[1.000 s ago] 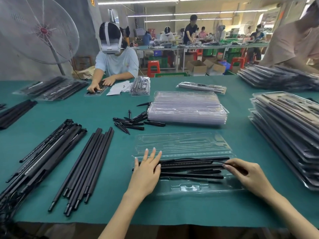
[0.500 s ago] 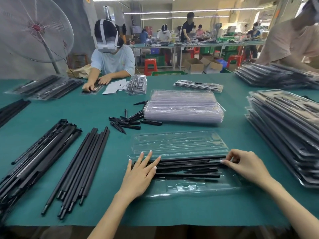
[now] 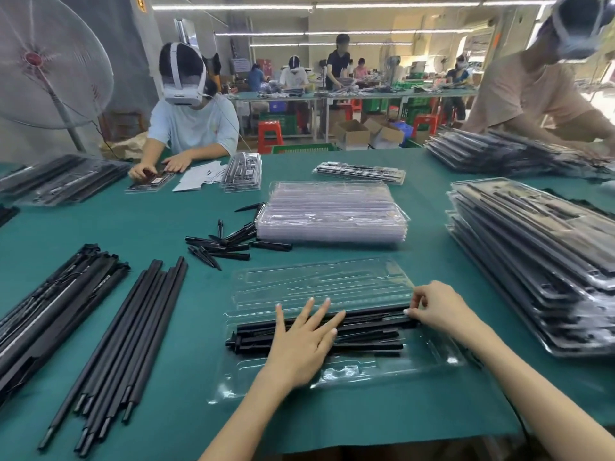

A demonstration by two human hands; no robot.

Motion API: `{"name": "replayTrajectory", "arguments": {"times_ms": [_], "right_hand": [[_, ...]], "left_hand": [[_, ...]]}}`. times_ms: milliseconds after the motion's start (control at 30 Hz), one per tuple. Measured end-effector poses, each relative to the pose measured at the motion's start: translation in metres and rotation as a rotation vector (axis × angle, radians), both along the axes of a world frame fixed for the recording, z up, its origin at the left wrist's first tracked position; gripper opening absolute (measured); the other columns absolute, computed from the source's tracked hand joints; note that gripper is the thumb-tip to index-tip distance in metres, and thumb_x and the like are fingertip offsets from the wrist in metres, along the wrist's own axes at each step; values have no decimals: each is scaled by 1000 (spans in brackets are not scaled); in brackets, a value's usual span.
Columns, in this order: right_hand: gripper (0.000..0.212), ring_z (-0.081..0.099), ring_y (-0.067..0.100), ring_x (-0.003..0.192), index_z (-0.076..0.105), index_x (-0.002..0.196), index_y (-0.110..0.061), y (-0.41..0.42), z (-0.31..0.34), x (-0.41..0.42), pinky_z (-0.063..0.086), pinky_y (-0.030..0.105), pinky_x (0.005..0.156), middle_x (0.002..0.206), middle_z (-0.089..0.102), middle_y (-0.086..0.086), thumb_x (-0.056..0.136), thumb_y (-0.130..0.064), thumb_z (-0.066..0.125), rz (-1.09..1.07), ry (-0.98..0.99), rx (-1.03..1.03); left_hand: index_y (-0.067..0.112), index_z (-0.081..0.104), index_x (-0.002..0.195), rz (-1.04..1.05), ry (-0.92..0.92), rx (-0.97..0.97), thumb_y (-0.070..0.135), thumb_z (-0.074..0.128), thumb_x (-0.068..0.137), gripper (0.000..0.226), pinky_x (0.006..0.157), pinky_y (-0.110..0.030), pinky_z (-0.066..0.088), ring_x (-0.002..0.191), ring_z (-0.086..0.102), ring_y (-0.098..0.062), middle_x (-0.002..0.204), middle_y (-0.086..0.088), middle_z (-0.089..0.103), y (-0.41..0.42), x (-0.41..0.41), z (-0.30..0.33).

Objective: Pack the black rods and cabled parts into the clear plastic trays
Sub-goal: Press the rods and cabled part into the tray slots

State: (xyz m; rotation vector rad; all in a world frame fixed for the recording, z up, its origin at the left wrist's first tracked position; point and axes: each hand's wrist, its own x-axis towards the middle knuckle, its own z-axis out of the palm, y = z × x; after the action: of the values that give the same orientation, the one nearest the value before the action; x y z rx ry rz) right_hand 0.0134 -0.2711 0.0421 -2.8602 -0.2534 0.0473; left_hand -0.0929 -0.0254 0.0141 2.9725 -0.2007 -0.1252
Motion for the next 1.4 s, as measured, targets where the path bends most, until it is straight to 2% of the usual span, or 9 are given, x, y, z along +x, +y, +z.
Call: {"name": "replayTrajectory", "arguments": {"times_ms": [100,267,433,633,800,967,1133,1233,1400], "right_hand": [[7,40,12,111,63,94,-37,-21,-11,-9,21,34,96,103,47,-11,88,-40,63,71,-159,3],[21,52,21,100,64,107,-25,-69,-19,-41,37,30,90,100,56,-2,87,-25,68,58,-213,325],[18,52,7,68,64,103,-28,-85,-18,-65,38,27,65,71,54,-4,87,-35,67,3,-29,155],[17,47,5,40,62,90,-35,-72,13,-65,38,15,47,44,55,-2,84,-20,68,-8,49,336],[16,41,9,42,70,88,-22,-52,29,-49,31,16,39,47,50,0,84,-8,63,-134,223,700],[20,40,10,43,68,94,-11,-28,32,-33,29,12,36,62,46,8,85,3,58,-197,330,1008],[22,36,10,42,69,89,-16,-25,20,-21,31,13,38,51,46,1,82,2,58,-272,232,987],[21,35,16,48,69,89,-15,-32,11,-13,28,14,36,58,52,7,81,2,57,-345,176,999],[18,39,17,46,69,86,-17,-39,-1,-11,32,17,39,57,55,6,79,-3,59,-358,103,907]], "left_hand": [[57,-4,141,21,35,-26,48,10,102,43,106,-55,-25,143,-21,-7,154,23,-15,5,2,-6],[54,-10,142,5,41,28,52,10,100,46,107,-57,-23,142,-24,-11,155,18,-19,2,3,-7],[47,-16,144,4,25,106,42,11,103,49,107,-61,-18,143,-25,-16,155,14,-23,-2,2,-10],[43,-2,149,46,86,-133,44,17,103,49,110,-59,-18,143,-23,-12,157,14,-18,-6,2,4],[21,47,137,-54,-335,-698,37,48,95,45,115,-23,20,131,33,0,140,7,43,-61,-31,28],[15,44,132,-174,425,-1220,35,57,94,45,105,-26,38,111,53,-6,114,7,56,-141,-58,42],[15,52,106,-120,597,-1341,16,51,98,8,77,-23,44,73,57,-9,78,2,54,-135,-62,40],[17,57,86,-154,693,-1362,10,53,96,13,80,-24,46,75,61,-10,73,1,63,-112,-73,44],[16,46,121,-75,701,-1210,10,68,86,41,51,-15,41,50,54,-5,72,-6,57,-60,-92,68]]}}
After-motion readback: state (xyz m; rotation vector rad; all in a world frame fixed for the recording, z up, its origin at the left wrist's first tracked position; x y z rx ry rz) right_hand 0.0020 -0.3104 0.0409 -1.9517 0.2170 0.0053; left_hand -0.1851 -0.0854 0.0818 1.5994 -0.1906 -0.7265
